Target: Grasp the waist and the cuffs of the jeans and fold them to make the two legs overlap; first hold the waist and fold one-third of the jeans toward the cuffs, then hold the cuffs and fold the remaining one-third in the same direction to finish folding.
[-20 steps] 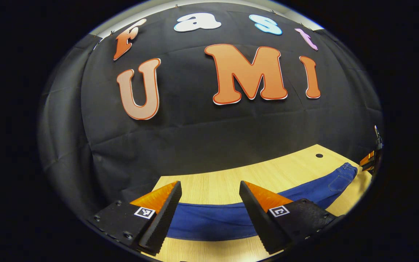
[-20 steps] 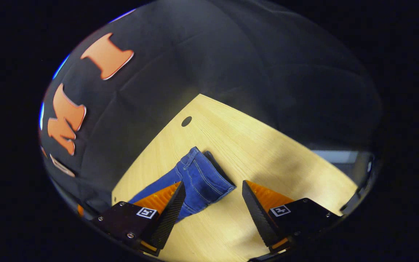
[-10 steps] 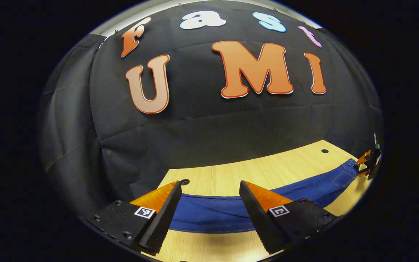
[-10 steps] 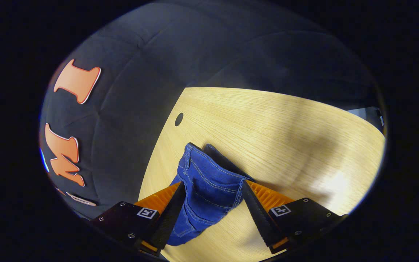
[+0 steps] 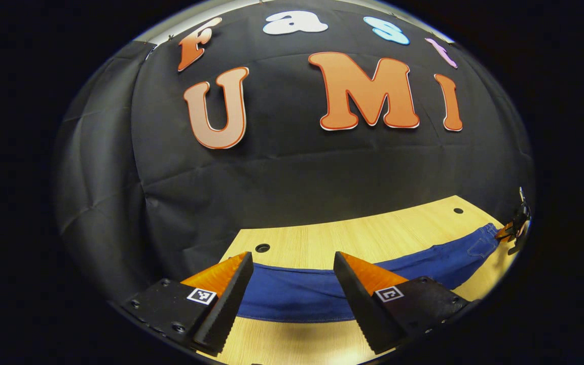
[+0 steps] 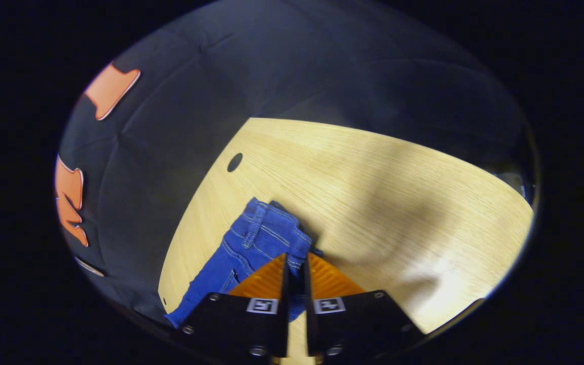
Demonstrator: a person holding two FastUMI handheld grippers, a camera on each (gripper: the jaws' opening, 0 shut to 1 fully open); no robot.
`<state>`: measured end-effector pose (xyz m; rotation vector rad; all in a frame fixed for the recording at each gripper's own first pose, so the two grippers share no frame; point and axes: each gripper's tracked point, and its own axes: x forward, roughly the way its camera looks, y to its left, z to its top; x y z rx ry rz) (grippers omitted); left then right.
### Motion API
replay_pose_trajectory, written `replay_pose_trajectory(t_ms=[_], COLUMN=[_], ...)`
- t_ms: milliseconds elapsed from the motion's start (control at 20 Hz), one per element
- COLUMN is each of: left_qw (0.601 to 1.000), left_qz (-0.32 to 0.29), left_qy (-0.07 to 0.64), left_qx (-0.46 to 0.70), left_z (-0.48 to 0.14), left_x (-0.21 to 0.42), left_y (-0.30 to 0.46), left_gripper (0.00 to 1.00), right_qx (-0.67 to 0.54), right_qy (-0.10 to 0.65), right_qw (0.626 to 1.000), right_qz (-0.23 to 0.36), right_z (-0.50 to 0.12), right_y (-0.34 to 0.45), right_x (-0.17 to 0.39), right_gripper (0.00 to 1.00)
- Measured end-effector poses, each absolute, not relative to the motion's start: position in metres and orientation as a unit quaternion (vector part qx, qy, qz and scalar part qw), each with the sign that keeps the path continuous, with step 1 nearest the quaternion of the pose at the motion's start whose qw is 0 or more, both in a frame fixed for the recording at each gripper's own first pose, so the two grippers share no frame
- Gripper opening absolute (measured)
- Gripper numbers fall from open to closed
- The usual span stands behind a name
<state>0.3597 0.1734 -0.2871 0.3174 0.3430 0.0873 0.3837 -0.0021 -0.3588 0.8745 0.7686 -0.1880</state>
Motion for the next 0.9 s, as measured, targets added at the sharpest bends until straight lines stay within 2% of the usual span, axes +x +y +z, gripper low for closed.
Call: replay_pose_trajectory(t_ms=[100, 150, 250, 400, 650, 900], left_qw=[0.971, 0.971, 0.971, 0.97, 0.974, 0.976], left_qz=[0.04, 0.036, 0.024, 0.011, -0.006, -0.013], left_qy=[0.172, 0.171, 0.169, 0.167, 0.162, 0.154], left_qx=[0.16, 0.161, 0.165, 0.175, 0.158, 0.154], left_z=[-0.287, -0.287, -0.284, -0.279, -0.272, -0.267], left_x=[0.362, 0.364, 0.366, 0.37, 0.376, 0.383], left_y=[0.176, 0.177, 0.177, 0.185, 0.199, 0.219], left_gripper=[1.0, 0.98, 1.0, 1.0, 0.98, 0.98], right_qx=[0.455, 0.454, 0.424, 0.39, 0.277, 0.188], right_qy=[0.342, 0.331, 0.315, 0.267, 0.217, 0.204], right_qw=[0.816, 0.821, 0.844, 0.878, 0.936, 0.959], right_qz=[-0.098, -0.099, -0.095, -0.072, -0.015, 0.058], right_z=[-0.346, -0.34, -0.323, -0.264, -0.162, -0.105], right_y=[-0.001, -0.002, -0.001, 0.014, 0.096, 0.217], right_x=[0.386, 0.386, 0.384, 0.388, 0.393, 0.396], right_gripper=[0.04, 0.0, 0.0, 0.0, 0.0, 0.0])
